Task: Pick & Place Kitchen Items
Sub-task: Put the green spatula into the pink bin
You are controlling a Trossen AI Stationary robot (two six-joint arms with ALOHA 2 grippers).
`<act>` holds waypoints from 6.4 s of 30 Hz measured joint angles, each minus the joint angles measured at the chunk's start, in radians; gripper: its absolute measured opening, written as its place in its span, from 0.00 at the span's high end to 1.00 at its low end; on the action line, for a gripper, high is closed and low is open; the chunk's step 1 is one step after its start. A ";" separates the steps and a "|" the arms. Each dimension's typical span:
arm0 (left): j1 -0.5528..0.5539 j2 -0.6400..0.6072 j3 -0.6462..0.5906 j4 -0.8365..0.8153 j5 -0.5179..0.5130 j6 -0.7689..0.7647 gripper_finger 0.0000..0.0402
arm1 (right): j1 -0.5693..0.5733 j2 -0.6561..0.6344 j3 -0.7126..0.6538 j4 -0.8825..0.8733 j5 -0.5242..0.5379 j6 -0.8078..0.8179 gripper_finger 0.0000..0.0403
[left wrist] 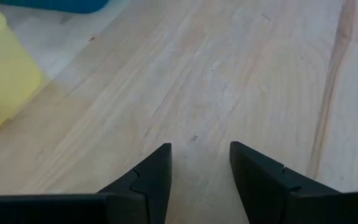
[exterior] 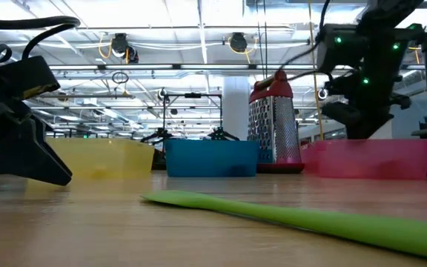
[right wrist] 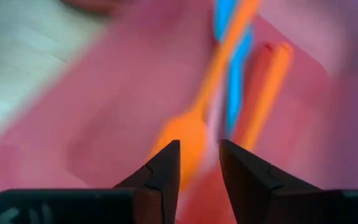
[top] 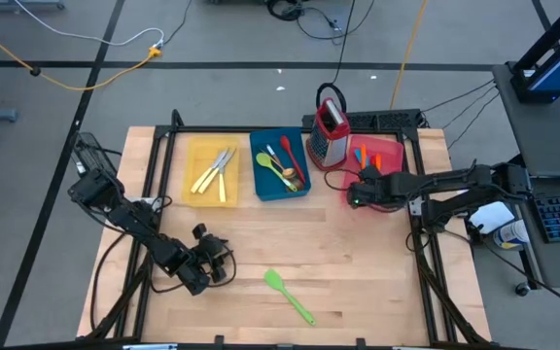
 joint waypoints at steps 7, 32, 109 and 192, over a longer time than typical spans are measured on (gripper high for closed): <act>0.000 0.000 0.000 0.141 -0.003 0.142 0.58 | 0.009 -0.030 0.003 0.315 -0.028 -0.233 0.73; 0.278 0.000 0.075 0.618 0.663 1.011 0.58 | 0.512 0.079 0.003 1.073 -0.266 -0.486 0.66; 0.413 0.279 0.347 0.461 0.999 1.175 0.96 | 0.761 0.807 0.601 0.662 -0.290 -0.004 0.66; 0.377 0.241 0.347 0.444 0.570 0.998 0.78 | 0.688 0.671 0.379 0.745 -0.222 0.023 0.99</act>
